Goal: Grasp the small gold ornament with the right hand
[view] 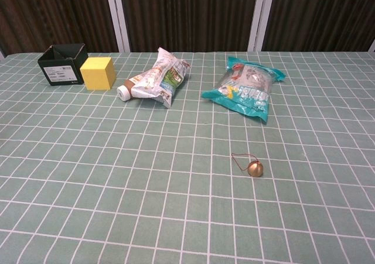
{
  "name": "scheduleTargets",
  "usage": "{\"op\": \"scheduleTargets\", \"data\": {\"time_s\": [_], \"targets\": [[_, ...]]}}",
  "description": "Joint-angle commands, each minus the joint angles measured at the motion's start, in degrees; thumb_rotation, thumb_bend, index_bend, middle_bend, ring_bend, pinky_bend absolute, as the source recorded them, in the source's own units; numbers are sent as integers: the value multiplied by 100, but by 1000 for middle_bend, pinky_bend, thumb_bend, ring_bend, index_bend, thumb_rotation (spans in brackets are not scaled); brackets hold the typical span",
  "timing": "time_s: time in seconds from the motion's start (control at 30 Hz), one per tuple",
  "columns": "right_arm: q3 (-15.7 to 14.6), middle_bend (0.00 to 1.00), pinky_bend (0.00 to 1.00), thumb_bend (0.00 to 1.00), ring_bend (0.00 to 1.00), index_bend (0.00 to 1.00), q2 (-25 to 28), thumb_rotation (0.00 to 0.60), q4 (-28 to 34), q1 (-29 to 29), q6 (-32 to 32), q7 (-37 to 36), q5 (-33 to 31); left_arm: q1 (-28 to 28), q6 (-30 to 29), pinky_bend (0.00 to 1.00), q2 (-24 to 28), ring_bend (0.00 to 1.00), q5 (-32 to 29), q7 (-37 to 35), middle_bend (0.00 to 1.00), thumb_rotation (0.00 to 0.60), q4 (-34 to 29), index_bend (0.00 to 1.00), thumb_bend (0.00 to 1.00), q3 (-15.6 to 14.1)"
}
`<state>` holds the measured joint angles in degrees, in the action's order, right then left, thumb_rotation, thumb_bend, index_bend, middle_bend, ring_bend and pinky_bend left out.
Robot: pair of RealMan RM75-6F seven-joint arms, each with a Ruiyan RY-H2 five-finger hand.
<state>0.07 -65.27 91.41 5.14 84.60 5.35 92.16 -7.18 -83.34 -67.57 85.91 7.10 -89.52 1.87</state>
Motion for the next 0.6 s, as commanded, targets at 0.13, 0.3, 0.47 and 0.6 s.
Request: {"op": "scheduleTargets", "data": {"time_s": [0.13,0.3,0.47,0.6], "targets": [[-38,0,0,313,0,0,-69,600,-127,167,-231,-104,132,-7,12,81,-32,0,-56,20,0,600,-15,0,416,31],[-134,0,0,313,0,36,-398,600,-429,657,-738,-263,650,-41,68,81,-55,0,7,-18,0,600,3,0,416,-6],[-67,0,0,314,0,234,-947,600,-496,1223,-1529,193,751,-65,98,65,-45,0,21,-78,0,600,7,0,416,-8],[94,0,0,317,0,397,-1481,600,-678,1563,-1823,307,725,-71,113,65,-24,0,18,-166,0,600,1,0,415,-9]]}}
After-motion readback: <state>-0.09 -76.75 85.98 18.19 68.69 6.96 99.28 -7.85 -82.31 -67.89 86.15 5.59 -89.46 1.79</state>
